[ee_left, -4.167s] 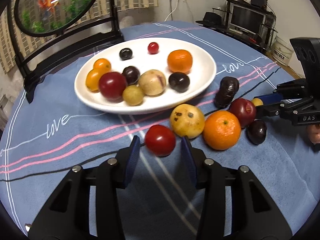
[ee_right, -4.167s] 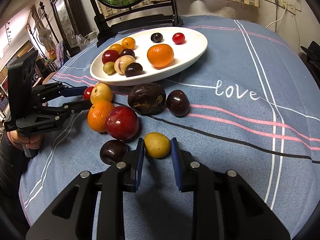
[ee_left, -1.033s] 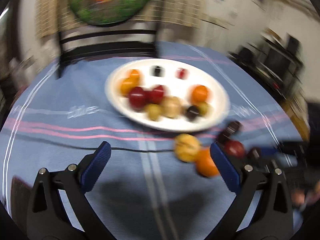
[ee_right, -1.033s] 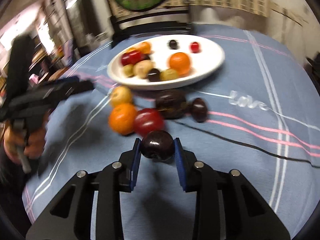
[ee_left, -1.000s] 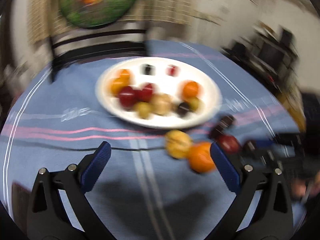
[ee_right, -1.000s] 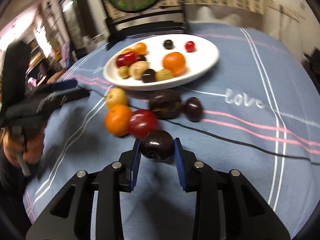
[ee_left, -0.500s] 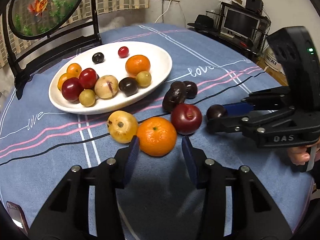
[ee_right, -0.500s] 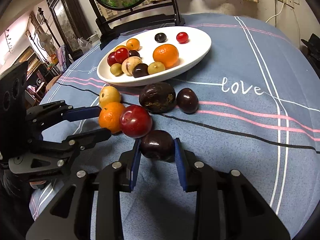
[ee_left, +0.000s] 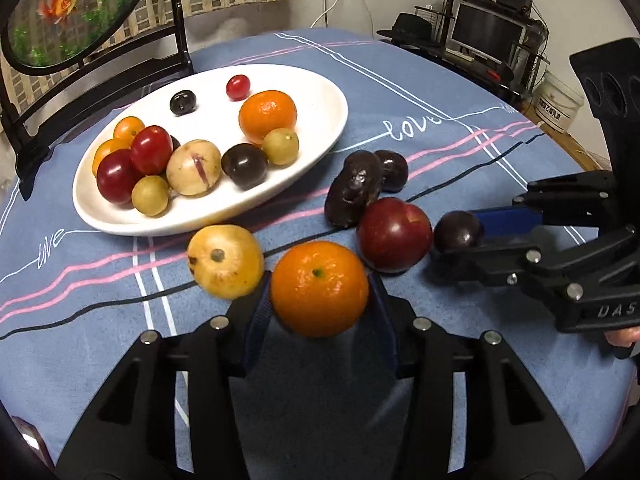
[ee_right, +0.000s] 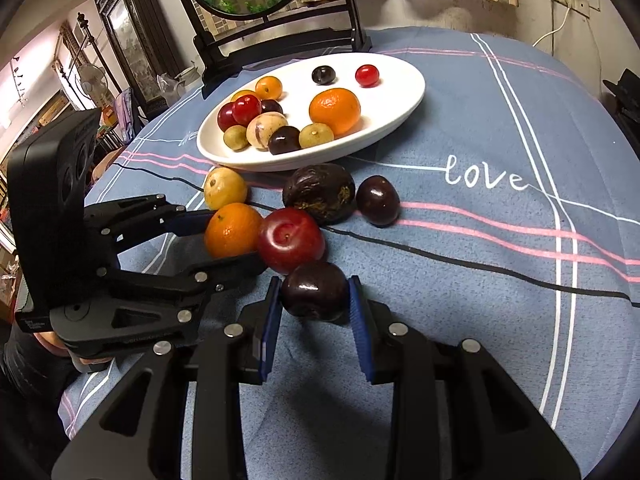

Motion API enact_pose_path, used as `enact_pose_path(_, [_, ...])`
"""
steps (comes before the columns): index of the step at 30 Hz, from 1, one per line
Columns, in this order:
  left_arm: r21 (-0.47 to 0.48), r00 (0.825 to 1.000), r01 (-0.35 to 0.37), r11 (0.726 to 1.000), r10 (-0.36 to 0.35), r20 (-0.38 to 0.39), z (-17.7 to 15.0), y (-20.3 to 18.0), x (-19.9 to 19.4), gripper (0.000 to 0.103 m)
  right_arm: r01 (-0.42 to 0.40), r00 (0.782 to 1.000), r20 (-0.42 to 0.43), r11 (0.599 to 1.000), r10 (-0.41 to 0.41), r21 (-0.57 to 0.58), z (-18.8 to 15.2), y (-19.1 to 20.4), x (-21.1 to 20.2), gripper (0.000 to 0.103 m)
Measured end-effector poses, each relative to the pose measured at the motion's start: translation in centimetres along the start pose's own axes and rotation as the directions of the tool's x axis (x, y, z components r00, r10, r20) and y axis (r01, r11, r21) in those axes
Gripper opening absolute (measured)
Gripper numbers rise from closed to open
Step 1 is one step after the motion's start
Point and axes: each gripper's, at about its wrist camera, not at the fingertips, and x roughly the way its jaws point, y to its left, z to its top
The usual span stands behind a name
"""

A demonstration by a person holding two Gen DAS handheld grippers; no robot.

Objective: Organize fruits
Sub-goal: 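Carry the tangerine and dark plum onto the plate and open both tools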

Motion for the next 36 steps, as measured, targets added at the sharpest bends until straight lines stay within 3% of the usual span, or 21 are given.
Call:
enact_pose_path(6, [-0.054,0.999,0.054,0.997,-0.053,0.012,-0.9,0.6,-1.7,0.045,0.012,1.0,0.007,1.0,-0.012,-0.013,-0.1,0.2,-0.1,0.033])
enact_pose_path(8, [-0.06,0.997,0.06,0.996,-0.058,0.047,-1.2,0.6,-3.1,0.045,0.021,1.0,0.017,0.999,-0.02,-0.039,-0.1,0.6,-0.1,0.033])
enact_pose_path(14, [-0.114,0.985,0.087,0.99,-0.068,0.158,-0.2,2.2,-6.2,0.045,-0.055,0.994,0.092,0.995,0.063,-0.088,0.5,1.9,-1.4,0.033])
enact_pose_path(20, [-0.214,0.981,0.065,0.975,-0.023,0.191,2.8,5.2,-5.6,0.045,-0.121,0.97,0.205,0.991,0.13,-0.055,4.0,1.4,-2.0,0.033])
enact_pose_path(24, [-0.246,0.978,0.008,0.969,0.043,0.204,6.6,6.4,-3.6,0.045,-0.067,0.968,0.244,0.998,0.06,0.021,7.9,-0.6,0.2,0.033])
enact_pose_path(28, [-0.263,0.978,-0.063,0.963,0.111,0.174,8.3,7.2,-1.4,0.045,-0.031,0.969,0.246,0.998,0.015,0.063,10.4,-2.0,2.6,0.034])
enact_pose_path(30, [-0.271,0.973,-0.124,0.955,0.171,0.157,8.7,7.5,-0.8,0.052,-0.024,0.973,0.231,0.998,0.01,0.058,11.4,-2.2,3.5,0.04])
enact_pose_path(31, [-0.274,0.969,-0.145,0.951,0.192,0.154,8.7,7.5,-1.0,0.07,-0.016,0.974,0.225,0.998,0.002,0.059,11.8,-2.2,3.7,0.042])
enact_pose_path(32, [-0.28,0.962,-0.169,0.945,0.221,0.162,8.5,7.5,-1.4,0.077,-0.007,0.974,0.224,0.998,-0.007,0.063,11.9,-2.3,3.6,0.05])
enact_pose_path(34, [-0.27,0.947,-0.196,0.943,0.253,0.196,8.2,7.2,-2.7,0.086,-0.019,0.97,0.244,0.998,0.003,0.065,11.5,-2.4,2.9,0.057])
enact_pose_path(36, [-0.267,0.938,-0.219,0.939,0.277,0.207,8.2,7.2,-3.6,0.086,-0.026,0.969,0.248,0.998,0.01,0.06,10.9,-2.4,2.0,0.058])
